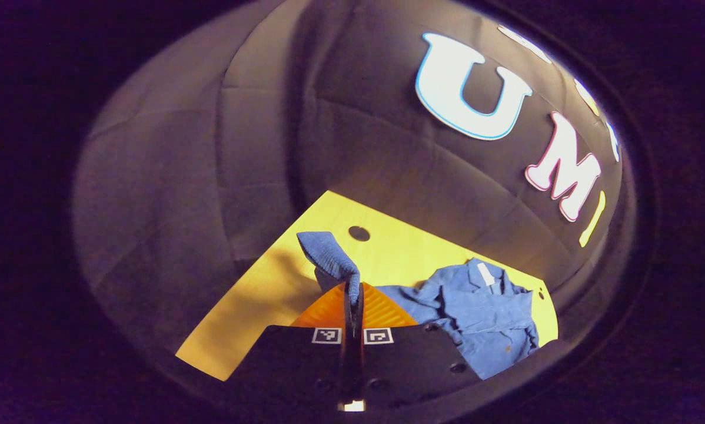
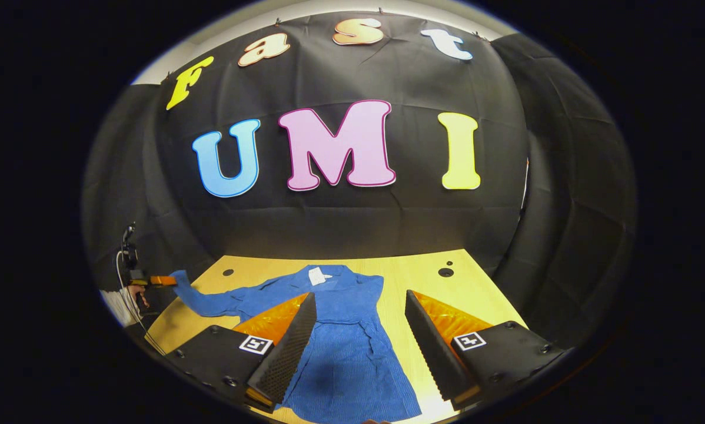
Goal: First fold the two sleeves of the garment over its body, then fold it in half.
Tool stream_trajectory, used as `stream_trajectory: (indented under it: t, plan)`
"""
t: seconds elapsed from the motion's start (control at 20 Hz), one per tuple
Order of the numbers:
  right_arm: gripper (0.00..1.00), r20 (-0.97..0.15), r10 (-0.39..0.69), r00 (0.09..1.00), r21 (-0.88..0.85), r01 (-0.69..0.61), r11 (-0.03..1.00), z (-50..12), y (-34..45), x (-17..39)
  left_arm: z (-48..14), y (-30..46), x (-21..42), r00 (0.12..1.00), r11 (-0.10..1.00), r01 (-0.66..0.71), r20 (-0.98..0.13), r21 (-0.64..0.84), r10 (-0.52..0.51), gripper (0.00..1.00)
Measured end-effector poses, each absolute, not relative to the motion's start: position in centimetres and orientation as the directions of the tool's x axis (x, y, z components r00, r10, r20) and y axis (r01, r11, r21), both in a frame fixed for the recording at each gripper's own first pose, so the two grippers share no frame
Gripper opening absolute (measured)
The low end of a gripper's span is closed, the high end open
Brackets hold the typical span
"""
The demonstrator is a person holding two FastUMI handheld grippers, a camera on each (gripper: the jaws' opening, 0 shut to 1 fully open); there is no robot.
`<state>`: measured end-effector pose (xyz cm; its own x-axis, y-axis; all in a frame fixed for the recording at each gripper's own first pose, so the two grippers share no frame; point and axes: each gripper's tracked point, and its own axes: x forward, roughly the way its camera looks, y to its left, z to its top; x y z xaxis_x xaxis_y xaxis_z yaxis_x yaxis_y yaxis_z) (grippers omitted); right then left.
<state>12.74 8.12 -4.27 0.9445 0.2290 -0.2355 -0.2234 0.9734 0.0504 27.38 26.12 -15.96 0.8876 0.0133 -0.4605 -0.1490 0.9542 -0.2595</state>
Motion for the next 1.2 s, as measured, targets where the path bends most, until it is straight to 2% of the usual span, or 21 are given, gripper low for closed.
stream_trajectory:
  t: [0.2,0.35,0.5,0.7,0.95,1.2]
  plan:
    - [0.95,-0.237,0.220,0.946,0.065,-0.210,0.975,-4.5,5.9,13.0,-8.6,15.7,31.4,0.952,0.956,0.037,-0.281,-0.291,-0.122,0.00]
    - [0.96,-0.245,0.195,0.950,0.074,-0.183,0.980,-5.0,3.3,12.7,-6.4,6.1,33.2,0.933,0.940,0.200,-0.240,-0.276,-0.269,0.00]
    - [0.96,-0.264,0.158,0.951,0.095,-0.138,0.986,-5.9,0.1,12.0,-6.4,-3.3,35.1,0.891,0.916,0.335,-0.243,-0.223,-0.385,0.00]
    - [0.96,-0.297,0.104,0.949,0.125,-0.069,0.990,-7.2,-4.1,11.7,-10.8,-12.6,37.0,0.810,0.862,0.424,-0.311,-0.277,-0.498,0.00]
    - [0.95,-0.338,0.081,0.938,0.130,-0.038,0.991,-9.5,-6.5,12.1,-22.1,-17.7,38.3,0.700,0.889,0.408,-0.554,-0.209,-0.451,0.00]
    - [0.96,-0.378,0.123,0.918,0.139,-0.075,0.987,-11.1,-6.0,13.2,-26.8,-18.2,38.4,0.638,0.892,0.352,-0.624,-0.285,-0.451,0.00]
